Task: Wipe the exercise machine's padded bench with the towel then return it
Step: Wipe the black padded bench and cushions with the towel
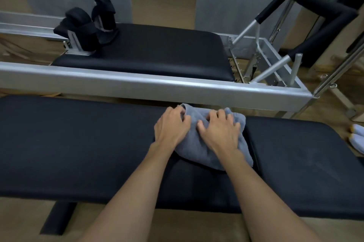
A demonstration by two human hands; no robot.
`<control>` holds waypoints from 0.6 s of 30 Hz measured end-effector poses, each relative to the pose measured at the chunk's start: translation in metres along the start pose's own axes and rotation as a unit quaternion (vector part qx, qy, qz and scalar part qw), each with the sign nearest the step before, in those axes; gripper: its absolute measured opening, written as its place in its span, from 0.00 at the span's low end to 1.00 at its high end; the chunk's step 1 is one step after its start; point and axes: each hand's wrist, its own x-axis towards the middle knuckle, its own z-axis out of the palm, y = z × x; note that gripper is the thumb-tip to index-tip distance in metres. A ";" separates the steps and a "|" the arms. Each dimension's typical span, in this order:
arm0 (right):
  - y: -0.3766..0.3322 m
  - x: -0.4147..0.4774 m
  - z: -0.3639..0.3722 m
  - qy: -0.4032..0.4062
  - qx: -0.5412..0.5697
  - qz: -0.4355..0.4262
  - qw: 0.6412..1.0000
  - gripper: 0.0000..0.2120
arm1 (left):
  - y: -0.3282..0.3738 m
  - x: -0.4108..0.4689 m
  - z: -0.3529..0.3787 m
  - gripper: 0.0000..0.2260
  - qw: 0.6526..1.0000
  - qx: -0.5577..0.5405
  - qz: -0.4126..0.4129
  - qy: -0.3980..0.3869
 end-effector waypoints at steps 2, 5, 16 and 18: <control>0.004 -0.010 0.013 0.021 -0.012 -0.002 1.000 0.20 | -0.016 0.007 0.002 0.10 0.999 0.043 0.018 0.024; 0.014 -0.031 0.017 0.077 -0.017 -0.016 0.997 0.21 | -0.029 0.024 0.005 0.12 0.996 0.062 0.044 0.041; 0.021 0.018 0.043 0.104 -0.083 0.009 0.991 0.23 | -0.047 0.114 0.036 0.15 0.990 0.086 0.110 -0.022; 0.024 0.048 0.046 0.095 -0.077 0.009 0.992 0.21 | -0.044 0.128 0.039 0.17 0.989 0.095 0.101 -0.047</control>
